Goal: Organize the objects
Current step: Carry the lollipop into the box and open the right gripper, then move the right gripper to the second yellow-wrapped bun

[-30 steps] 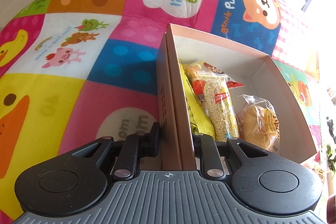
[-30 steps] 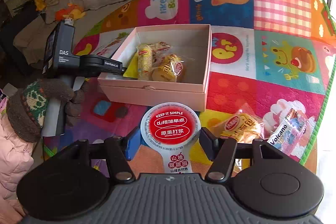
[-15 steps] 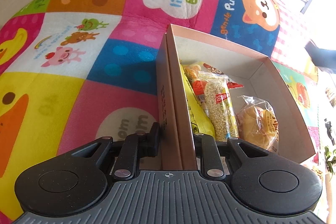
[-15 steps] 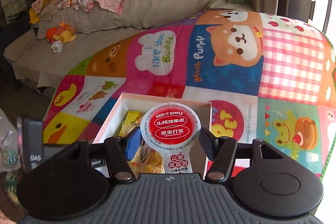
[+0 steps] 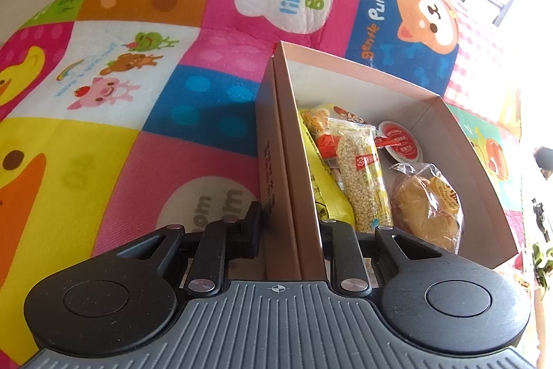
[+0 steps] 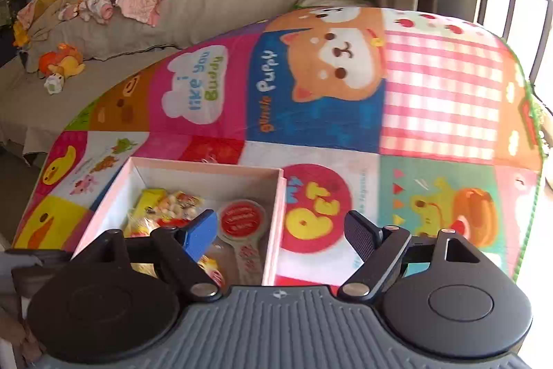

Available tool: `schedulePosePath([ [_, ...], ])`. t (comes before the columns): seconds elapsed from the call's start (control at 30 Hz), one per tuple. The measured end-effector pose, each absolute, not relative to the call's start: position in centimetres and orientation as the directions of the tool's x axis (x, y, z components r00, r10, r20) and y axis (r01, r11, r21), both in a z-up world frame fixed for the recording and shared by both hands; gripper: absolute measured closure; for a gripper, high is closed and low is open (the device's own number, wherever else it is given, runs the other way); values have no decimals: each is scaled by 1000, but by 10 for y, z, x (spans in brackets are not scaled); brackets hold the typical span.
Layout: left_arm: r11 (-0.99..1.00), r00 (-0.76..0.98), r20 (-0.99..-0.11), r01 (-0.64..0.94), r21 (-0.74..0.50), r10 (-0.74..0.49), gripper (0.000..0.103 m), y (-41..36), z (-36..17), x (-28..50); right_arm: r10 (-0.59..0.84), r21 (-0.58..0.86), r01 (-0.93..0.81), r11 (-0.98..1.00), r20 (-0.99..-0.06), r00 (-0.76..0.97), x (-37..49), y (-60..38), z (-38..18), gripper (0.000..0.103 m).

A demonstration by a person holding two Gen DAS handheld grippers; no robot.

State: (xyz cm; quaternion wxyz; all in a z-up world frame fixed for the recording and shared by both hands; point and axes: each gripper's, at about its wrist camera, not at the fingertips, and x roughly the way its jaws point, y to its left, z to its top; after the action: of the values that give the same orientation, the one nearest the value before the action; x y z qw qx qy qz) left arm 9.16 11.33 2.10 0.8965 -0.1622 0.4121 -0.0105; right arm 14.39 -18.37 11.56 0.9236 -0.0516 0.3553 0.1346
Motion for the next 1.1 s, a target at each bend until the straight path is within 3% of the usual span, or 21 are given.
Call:
schedulePosePath([
  [0.13, 948, 661, -736, -121, -294, -144, 79, 112, 21, 91, 78, -63, -155, 986, -645, 761, 104, -232, 105, 19],
  [0.37, 954, 655, -746, -130, -269, -121, 81, 109, 22, 92, -66, -23, 66, 998, -640, 765, 48, -283, 62, 19],
  [0.6, 959, 642, -759, -134, -250, -108, 82, 107, 24, 95, -21, 117, 134, 984, -673, 740, 41, -296, 26, 19],
  [1.1, 959, 640, -761, -137, -249, -106, 82, 107, 24, 94, 14, 79, 44, 996, -613, 790, 26, -258, 40, 19],
])
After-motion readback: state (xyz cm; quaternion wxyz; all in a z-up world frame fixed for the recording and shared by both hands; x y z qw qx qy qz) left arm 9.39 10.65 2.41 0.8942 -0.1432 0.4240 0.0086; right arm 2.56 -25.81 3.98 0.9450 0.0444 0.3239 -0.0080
